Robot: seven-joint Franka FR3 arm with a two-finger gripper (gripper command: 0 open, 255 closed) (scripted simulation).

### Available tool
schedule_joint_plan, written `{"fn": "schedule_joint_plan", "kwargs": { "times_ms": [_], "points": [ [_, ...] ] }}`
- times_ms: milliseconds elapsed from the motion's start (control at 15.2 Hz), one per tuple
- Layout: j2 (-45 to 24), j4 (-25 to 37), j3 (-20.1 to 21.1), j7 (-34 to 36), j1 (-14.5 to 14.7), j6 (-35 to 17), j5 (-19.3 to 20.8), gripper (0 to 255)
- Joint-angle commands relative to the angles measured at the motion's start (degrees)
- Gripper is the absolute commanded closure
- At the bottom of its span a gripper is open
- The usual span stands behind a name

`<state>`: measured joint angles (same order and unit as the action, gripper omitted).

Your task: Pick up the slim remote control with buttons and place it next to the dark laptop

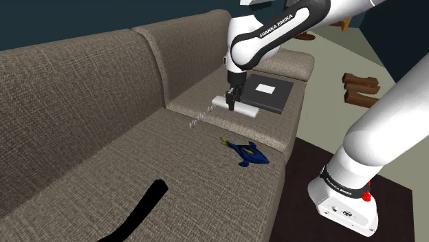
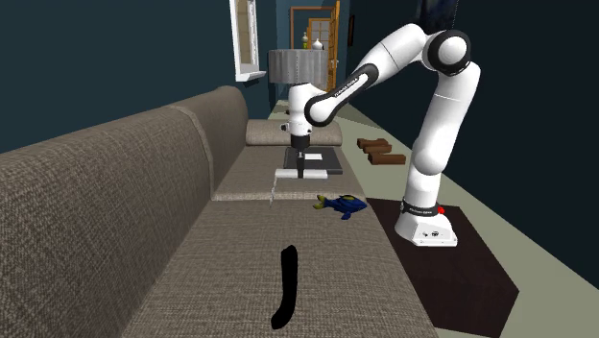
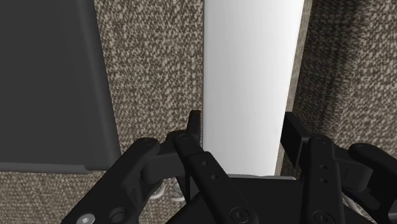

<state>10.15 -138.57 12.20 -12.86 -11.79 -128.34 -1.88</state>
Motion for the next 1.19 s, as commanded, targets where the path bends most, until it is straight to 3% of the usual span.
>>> {"fn": "schedule_joint_plan", "kwargs": {
  "times_ms": [0, 198, 726, 792, 1122],
  "points": [
    [-0.80, -0.93, 0.09, 0.11, -0.01, -1.69, 0.15, 255],
    [-2.72, -2.18, 0.24, 0.48, -0.08, -4.82, 0.59, 255],
    [-2.72, -2.18, 0.24, 0.48, -0.07, -4.82, 0.59, 255],
    [-2.72, -2.21, 0.26, 0.51, -0.06, -4.85, 0.59, 0],
    [-2.72, -2.18, 0.24, 0.48, -0.07, -4.82, 0.59, 0]
  ]
}}
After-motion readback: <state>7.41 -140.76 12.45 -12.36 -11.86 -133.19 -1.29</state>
